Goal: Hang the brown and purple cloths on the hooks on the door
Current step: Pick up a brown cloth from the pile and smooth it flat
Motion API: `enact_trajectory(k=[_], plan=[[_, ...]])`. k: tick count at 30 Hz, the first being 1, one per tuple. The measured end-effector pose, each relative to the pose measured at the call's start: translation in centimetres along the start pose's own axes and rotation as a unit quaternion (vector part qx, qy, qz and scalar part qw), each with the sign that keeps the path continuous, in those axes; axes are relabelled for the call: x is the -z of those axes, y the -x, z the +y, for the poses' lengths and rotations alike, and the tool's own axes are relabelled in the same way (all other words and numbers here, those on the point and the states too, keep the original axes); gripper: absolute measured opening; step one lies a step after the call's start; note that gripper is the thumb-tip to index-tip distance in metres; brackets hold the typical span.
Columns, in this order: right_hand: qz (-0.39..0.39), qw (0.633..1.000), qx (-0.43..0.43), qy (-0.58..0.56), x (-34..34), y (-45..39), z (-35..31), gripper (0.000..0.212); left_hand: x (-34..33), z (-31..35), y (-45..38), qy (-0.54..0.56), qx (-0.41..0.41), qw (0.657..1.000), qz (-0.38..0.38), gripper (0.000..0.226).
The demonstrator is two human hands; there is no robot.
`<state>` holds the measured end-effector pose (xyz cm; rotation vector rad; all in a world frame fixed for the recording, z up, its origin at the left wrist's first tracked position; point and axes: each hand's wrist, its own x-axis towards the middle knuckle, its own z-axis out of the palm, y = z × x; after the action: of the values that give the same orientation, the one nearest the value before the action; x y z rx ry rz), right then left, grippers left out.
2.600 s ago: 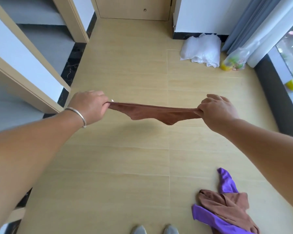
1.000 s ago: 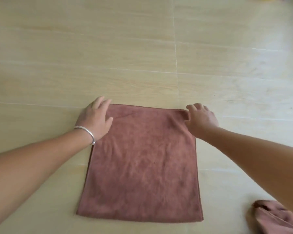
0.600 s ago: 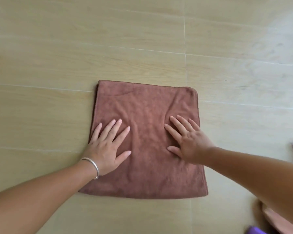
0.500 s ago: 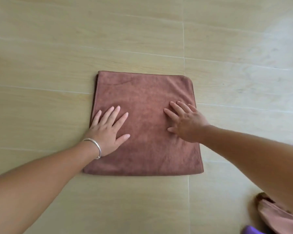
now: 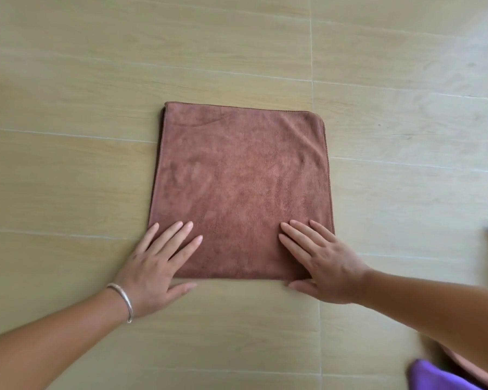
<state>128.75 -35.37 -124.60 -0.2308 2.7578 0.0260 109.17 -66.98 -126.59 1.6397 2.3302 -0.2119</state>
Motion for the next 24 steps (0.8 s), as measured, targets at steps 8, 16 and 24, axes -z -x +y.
enact_trajectory(k=[8, 16, 24], plan=[[0.011, 0.999, 0.029, 0.032, -0.6, 0.3, 0.4, 0.077, 0.9, -1.7, 0.6, -0.008, 0.012, 0.999, -0.029, 0.071], [-0.009, 0.995, 0.055, 0.088, 3.8, 0.1, 1.6, 0.060, 5.8, -1.4, -0.1, -0.037, 0.019, 0.993, -0.113, 0.073], [-0.051, 0.992, -0.105, 0.048, 17.6, 2.9, 4.9, 0.056, 19.5, -3.0, -0.8, -0.082, 0.105, 0.981, -0.142, 0.056]])
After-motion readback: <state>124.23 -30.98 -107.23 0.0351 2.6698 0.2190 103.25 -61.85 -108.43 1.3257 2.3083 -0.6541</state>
